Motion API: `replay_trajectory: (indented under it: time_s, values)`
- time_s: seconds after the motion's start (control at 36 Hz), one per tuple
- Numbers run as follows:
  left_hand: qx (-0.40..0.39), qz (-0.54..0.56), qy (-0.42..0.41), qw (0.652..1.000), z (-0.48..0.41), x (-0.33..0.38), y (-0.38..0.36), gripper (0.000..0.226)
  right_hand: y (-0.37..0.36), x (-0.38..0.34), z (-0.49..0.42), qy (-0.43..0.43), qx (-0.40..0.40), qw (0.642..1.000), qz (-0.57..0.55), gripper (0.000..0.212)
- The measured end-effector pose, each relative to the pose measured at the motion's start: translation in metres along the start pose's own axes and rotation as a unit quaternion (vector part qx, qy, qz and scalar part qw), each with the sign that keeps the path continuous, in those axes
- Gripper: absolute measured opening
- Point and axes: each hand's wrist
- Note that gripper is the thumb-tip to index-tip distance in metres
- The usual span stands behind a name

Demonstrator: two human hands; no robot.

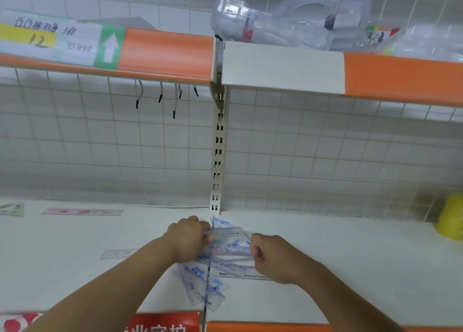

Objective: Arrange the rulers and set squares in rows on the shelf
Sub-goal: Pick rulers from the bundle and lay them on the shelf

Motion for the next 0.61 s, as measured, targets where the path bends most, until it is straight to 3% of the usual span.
replay_trajectory:
  time_s: [0.14, 0.22, 0.28, 0.61]
  values:
    - [-0.003, 0.018, -0.018, 1.000, -0.001, 0.002, 0.001, 0.037, 0.003, 0.000, 0.002, -0.008, -0.003, 1.000, -0.004, 0.022]
    - [-0.007, 0.038, -0.033, 0.999, -0.001, 0.001, 0.002, 0.035, 0.005, 0.001, 0.006, -0.012, -0.017, 1.000, -0.009, 0.011]
    - [-0.005, 0.041, -0.038, 0.998, -0.001, 0.001, 0.003, 0.035, 0.005, 0.003, 0.007, -0.022, -0.030, 0.999, -0.004, 0.021]
    - [0.005, 0.030, -0.033, 0.999, 0.000, 0.002, 0.001, 0.036, 0.007, 0.007, 0.016, -0.017, -0.002, 1.000, 0.010, 0.025]
Point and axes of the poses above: each hand's wrist, its own z-axis away from the middle knuckle, its own y-axis out of the back of the hand, x = y × z, and after that the axes turned 1 degree about z, right-handed
